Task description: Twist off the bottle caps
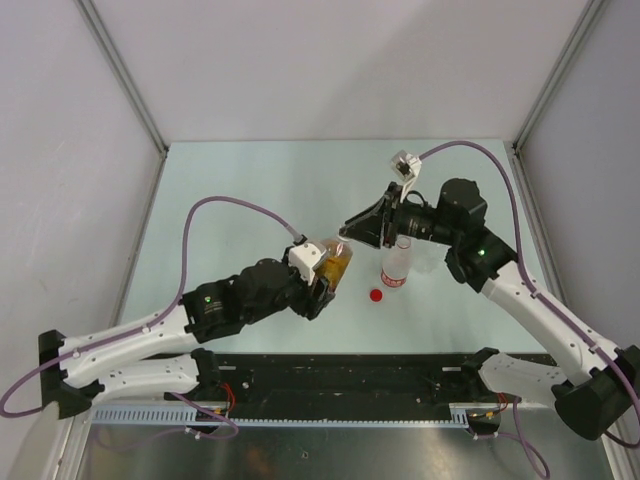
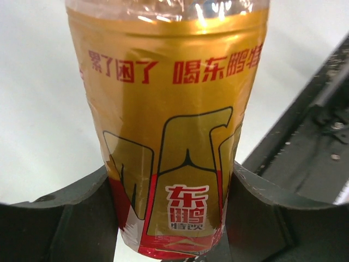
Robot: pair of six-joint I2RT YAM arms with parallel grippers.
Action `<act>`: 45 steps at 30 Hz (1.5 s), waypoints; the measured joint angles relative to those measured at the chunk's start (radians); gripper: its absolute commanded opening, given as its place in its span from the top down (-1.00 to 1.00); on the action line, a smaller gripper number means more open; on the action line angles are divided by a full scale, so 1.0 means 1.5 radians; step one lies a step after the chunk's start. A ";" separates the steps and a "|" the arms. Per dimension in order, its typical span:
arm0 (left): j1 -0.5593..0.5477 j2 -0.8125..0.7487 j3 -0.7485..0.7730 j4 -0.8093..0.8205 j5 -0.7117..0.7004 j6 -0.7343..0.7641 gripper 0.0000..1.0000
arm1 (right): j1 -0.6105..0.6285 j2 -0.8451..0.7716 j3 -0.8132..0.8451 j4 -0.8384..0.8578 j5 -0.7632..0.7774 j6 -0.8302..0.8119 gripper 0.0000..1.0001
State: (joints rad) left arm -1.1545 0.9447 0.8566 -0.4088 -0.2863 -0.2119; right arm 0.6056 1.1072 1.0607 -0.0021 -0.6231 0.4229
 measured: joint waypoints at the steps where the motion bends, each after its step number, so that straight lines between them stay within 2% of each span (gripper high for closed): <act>1: 0.002 -0.009 -0.007 0.011 0.022 0.002 0.38 | -0.001 -0.007 0.000 0.001 -0.019 -0.011 1.00; 13: 0.017 -0.119 -0.084 0.146 0.345 0.008 0.18 | 0.001 -0.067 0.000 0.080 -0.267 -0.071 1.00; 18: 0.023 -0.135 -0.116 0.217 0.477 0.000 0.17 | 0.011 -0.076 0.001 0.126 -0.354 -0.067 1.00; 25: 0.032 -0.122 -0.125 0.267 0.585 -0.022 0.17 | 0.016 -0.085 0.001 0.168 -0.416 -0.052 0.97; 30: 0.038 -0.104 -0.125 0.292 0.620 -0.029 0.17 | 0.016 -0.086 0.001 0.175 -0.423 -0.044 0.70; 35: 0.040 -0.102 -0.125 0.299 0.607 -0.028 0.19 | 0.015 -0.091 0.001 0.175 -0.409 -0.040 0.18; 42: 0.040 -0.116 -0.124 0.295 0.495 -0.001 0.22 | -0.005 -0.102 0.001 0.152 -0.314 -0.053 -0.59; 45: 0.038 -0.119 -0.116 0.286 0.435 0.014 0.24 | -0.011 -0.115 0.000 0.139 -0.257 -0.063 -0.82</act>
State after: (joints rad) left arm -1.0973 0.7658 0.6819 0.0196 0.3668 -0.1913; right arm 0.5896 0.9344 1.0607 0.2062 -1.0080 0.3283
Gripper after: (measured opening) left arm 0.660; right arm 0.803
